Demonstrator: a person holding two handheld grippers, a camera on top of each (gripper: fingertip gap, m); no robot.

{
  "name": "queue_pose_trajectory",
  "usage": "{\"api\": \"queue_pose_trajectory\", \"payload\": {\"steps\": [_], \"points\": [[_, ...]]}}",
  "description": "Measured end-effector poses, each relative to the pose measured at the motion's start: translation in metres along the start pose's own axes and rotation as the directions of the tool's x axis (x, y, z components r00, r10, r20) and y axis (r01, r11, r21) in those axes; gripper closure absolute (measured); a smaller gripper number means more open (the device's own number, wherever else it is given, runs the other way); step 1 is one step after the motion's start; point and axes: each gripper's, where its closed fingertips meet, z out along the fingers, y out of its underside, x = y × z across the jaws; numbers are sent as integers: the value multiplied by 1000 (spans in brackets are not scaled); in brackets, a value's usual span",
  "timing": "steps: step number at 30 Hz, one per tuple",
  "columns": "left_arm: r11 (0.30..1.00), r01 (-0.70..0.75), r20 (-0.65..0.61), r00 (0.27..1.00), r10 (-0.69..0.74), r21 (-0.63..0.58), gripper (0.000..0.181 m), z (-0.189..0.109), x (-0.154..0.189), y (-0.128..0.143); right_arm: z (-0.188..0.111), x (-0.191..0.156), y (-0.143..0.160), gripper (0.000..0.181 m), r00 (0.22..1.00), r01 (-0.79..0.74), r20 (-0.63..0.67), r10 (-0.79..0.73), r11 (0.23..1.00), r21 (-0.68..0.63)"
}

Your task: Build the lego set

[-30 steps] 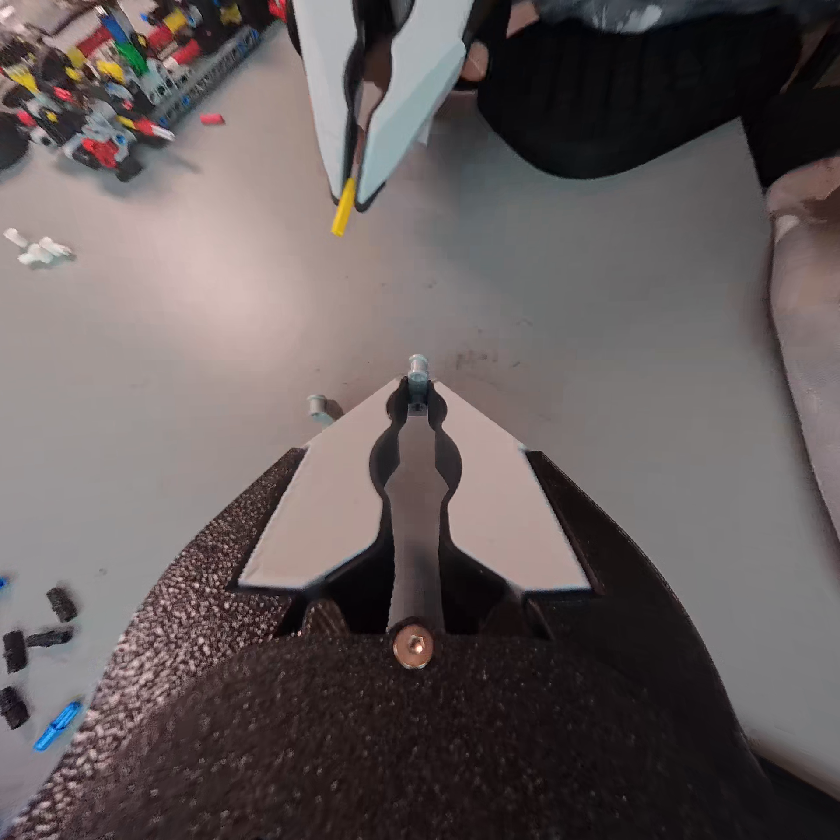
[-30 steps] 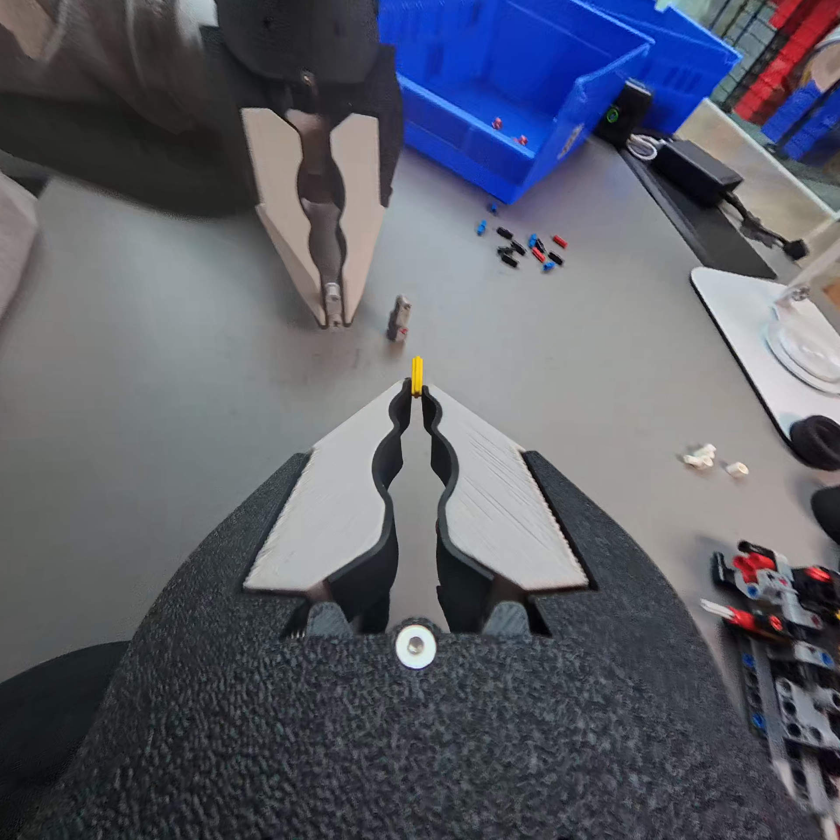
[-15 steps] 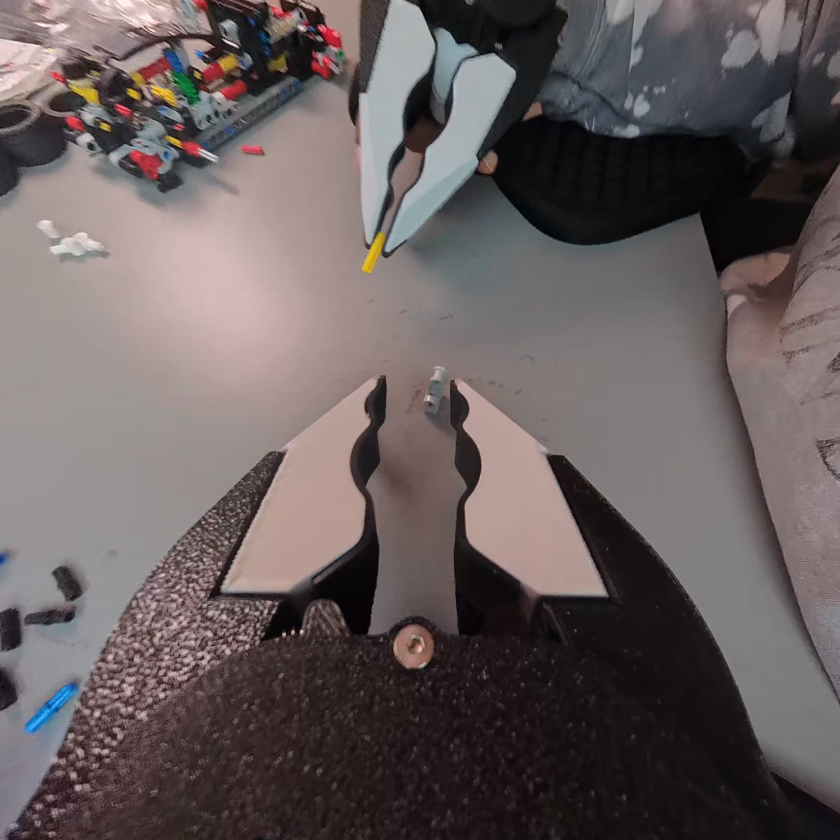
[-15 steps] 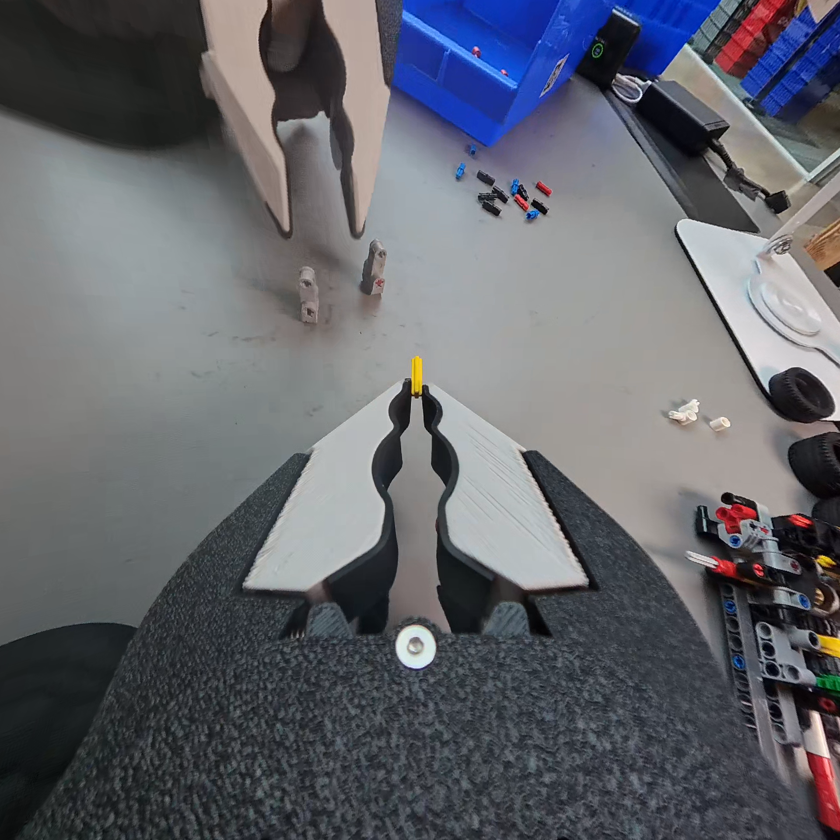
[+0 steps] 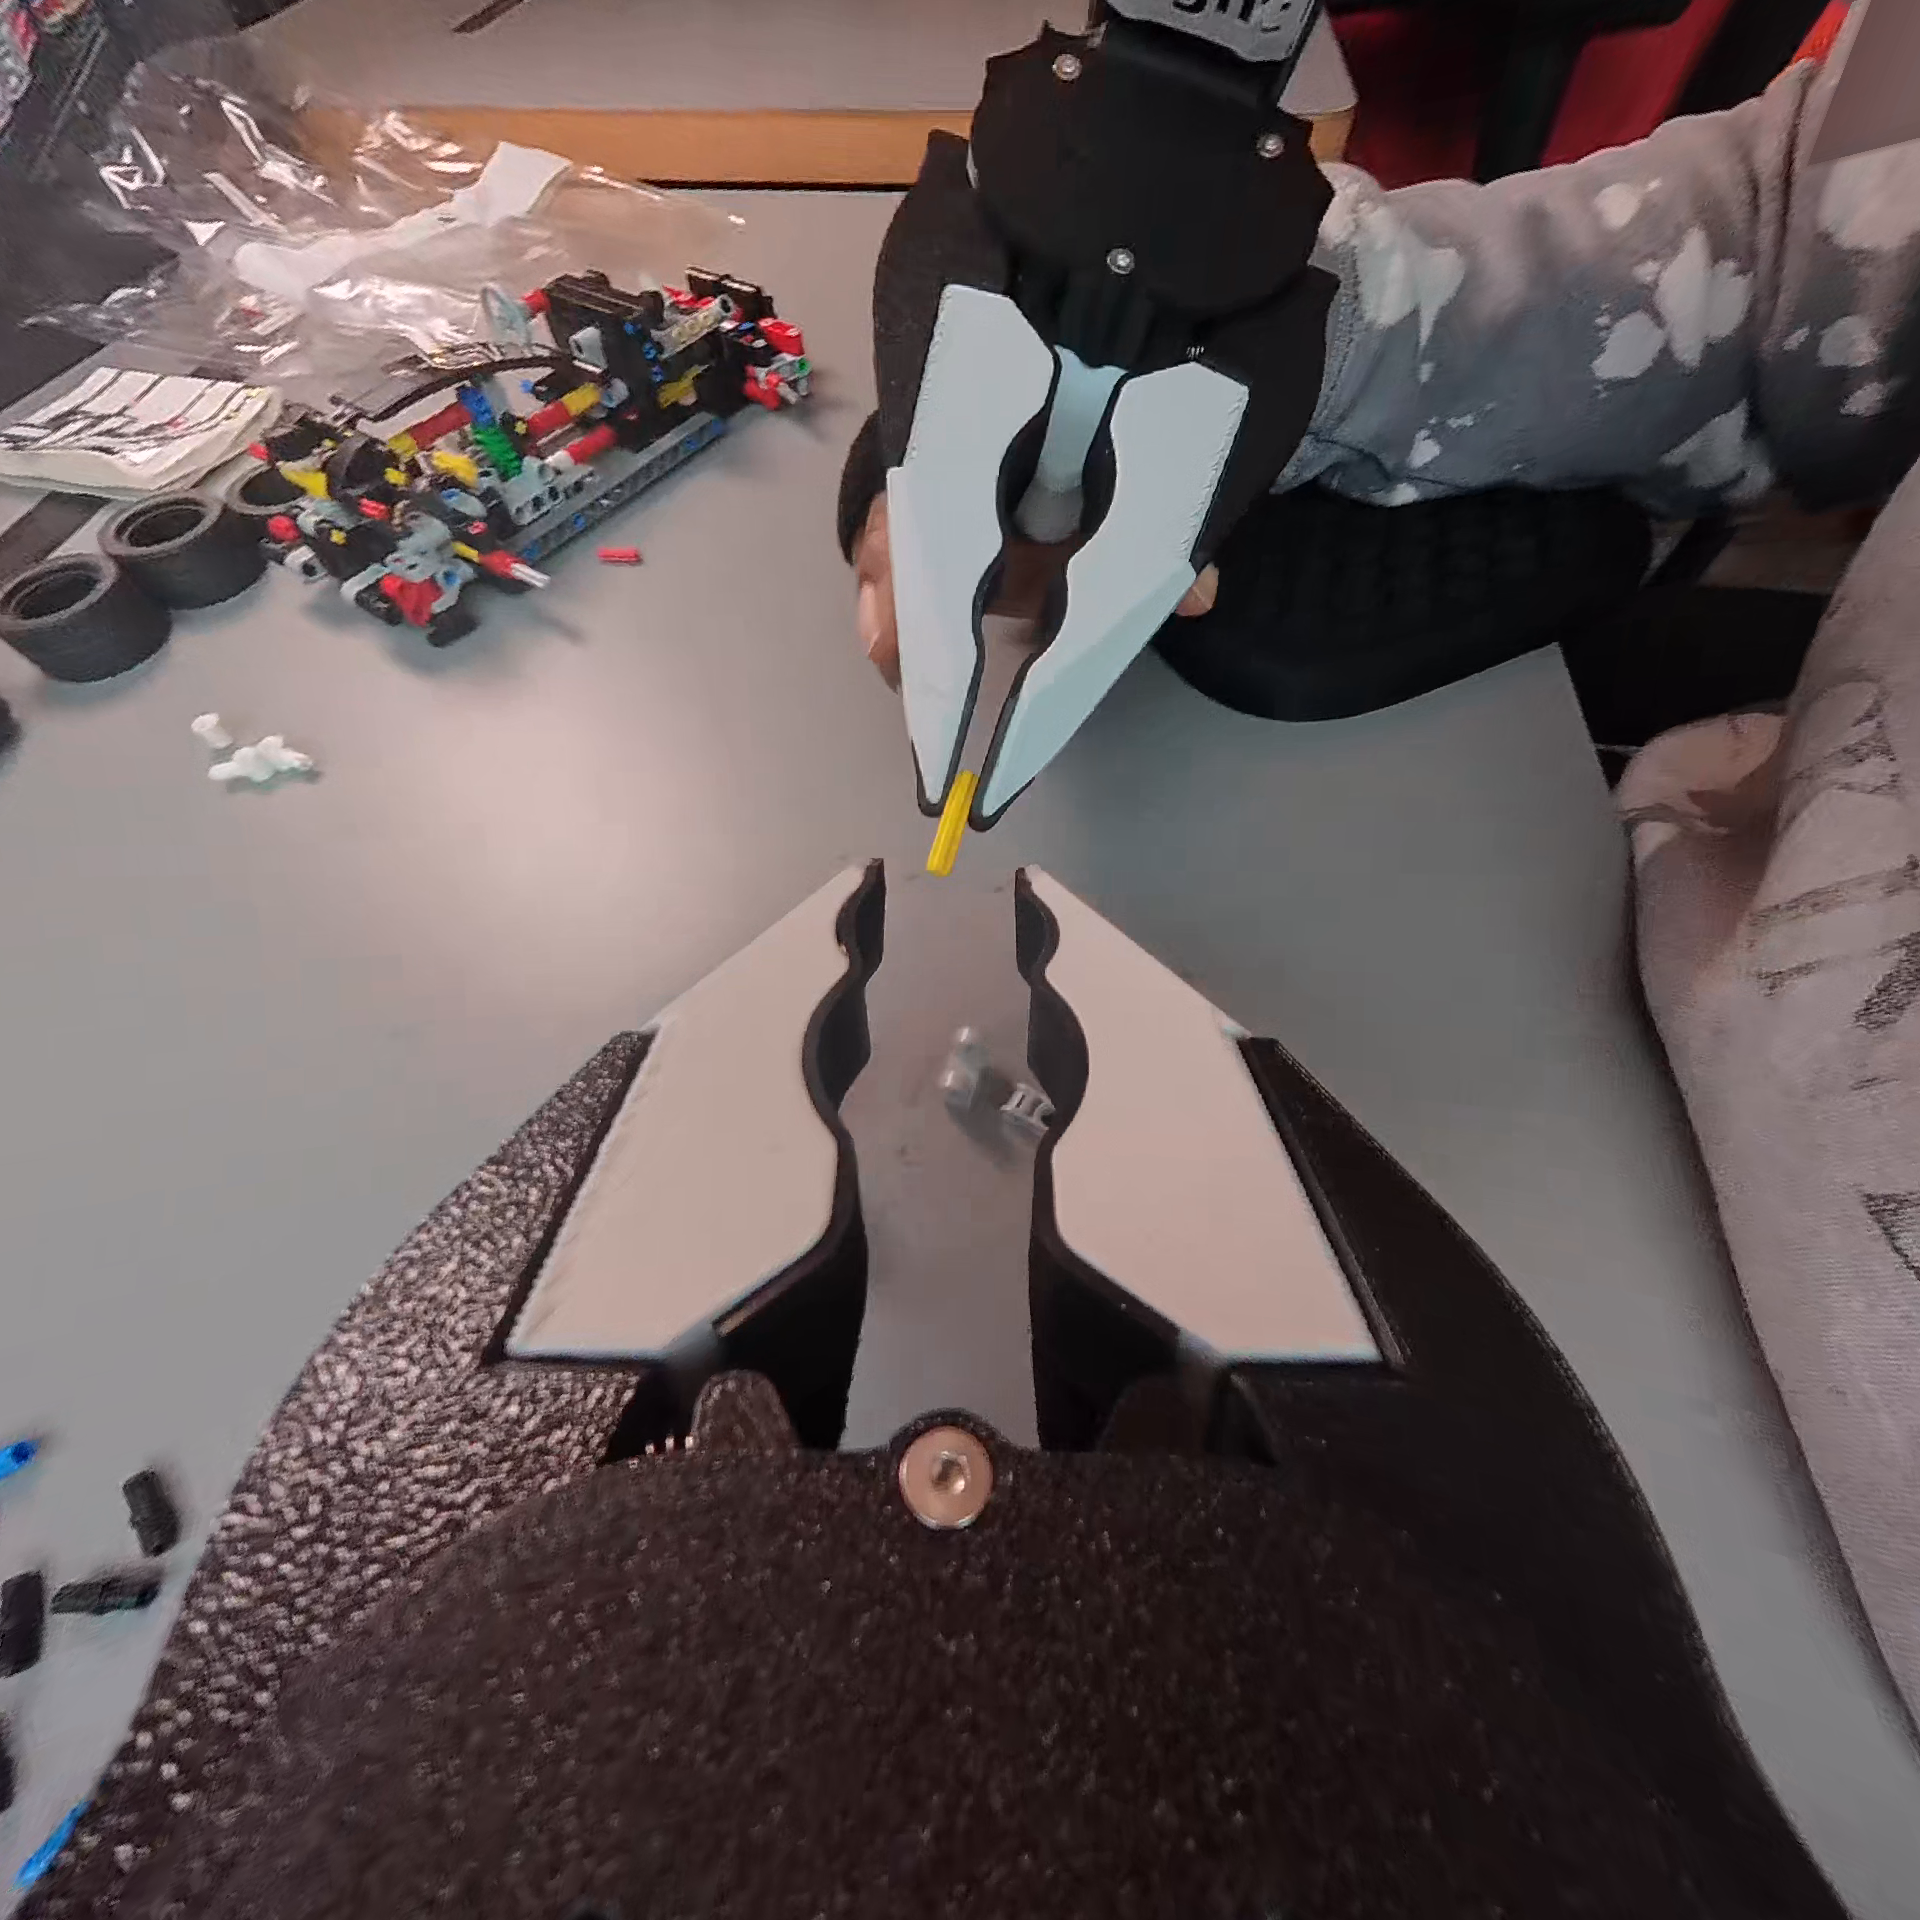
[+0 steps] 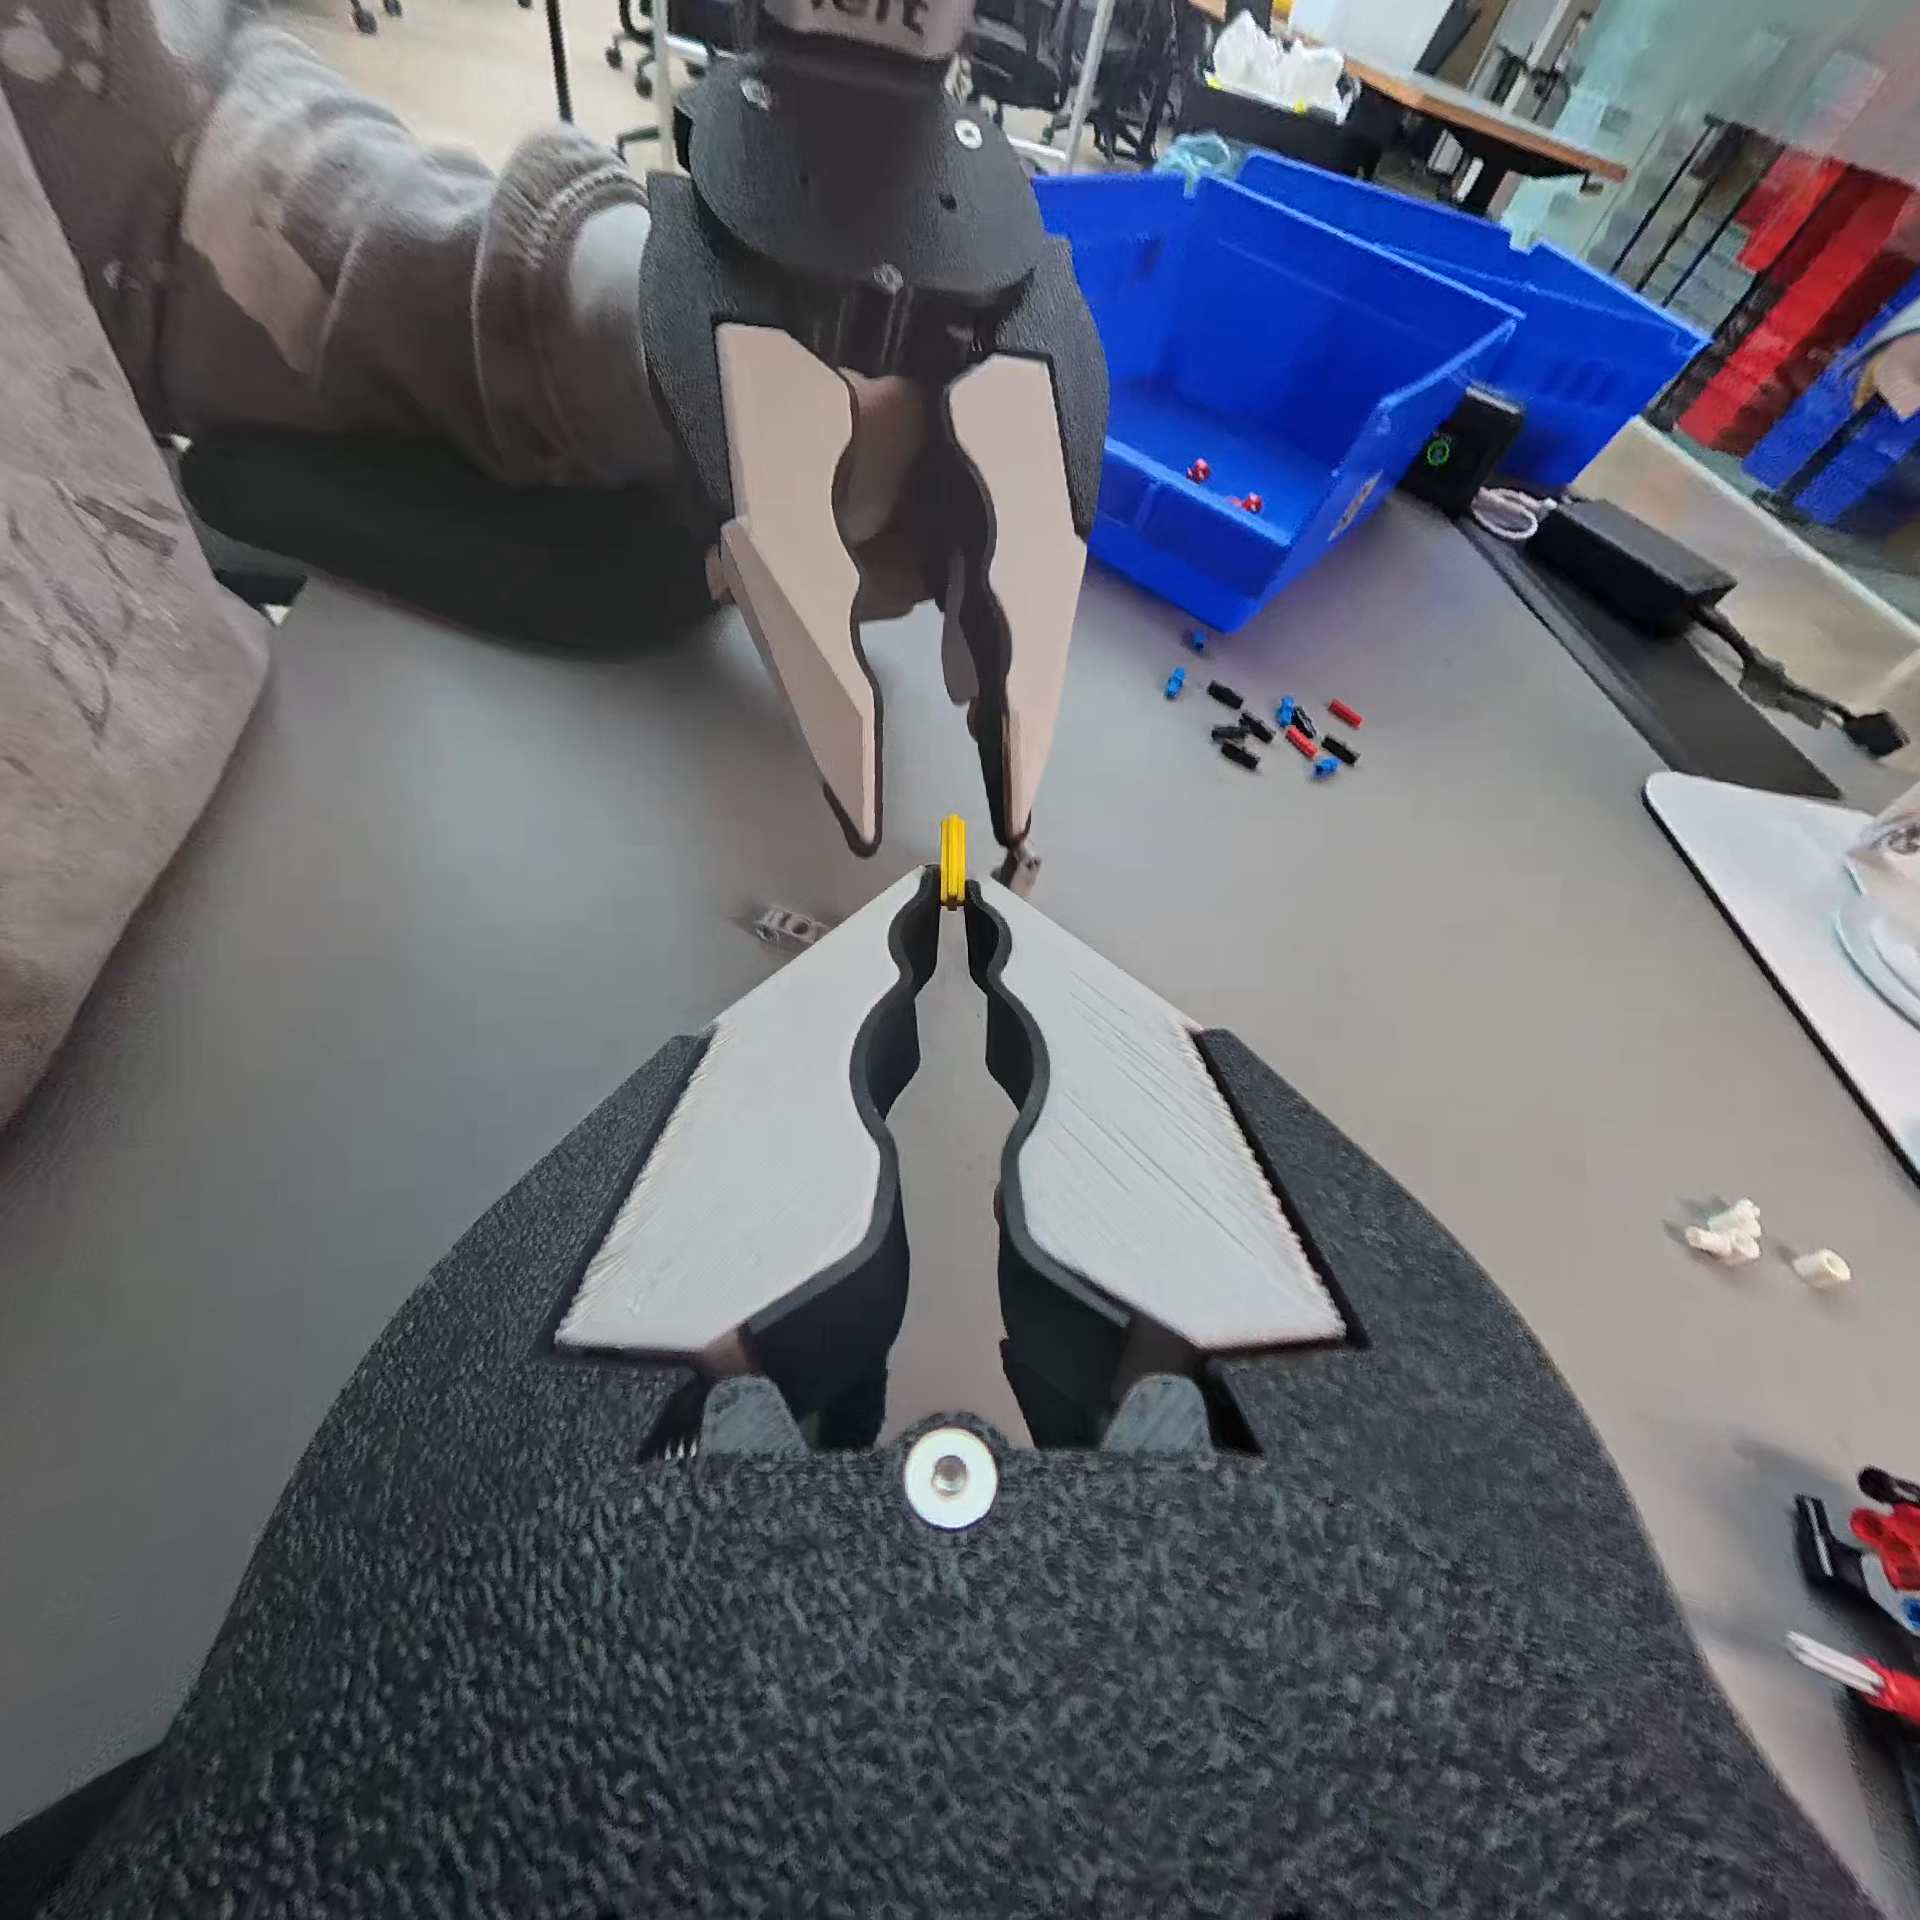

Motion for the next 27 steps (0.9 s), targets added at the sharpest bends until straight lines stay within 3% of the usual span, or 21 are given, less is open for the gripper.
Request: {"api": "queue_pose_trajectory", "payload": {"steps": [4, 17, 27], "points": [[1000, -26, -13, 1000, 26, 13, 177, 1, 8, -3, 3, -9, -10, 179, 1000, 17, 24, -18, 999, 35], [995, 11, -152, 988, 4, 94, 179, -8, 27, -13, -2, -22, -27, 174, 997, 1, 81, -12, 992, 129], [997, 56, -208, 977, -43, 57, 178, -11, 30, -6, 3, -28, -26, 180, 995, 36, 87, -46, 993, 111]]}}
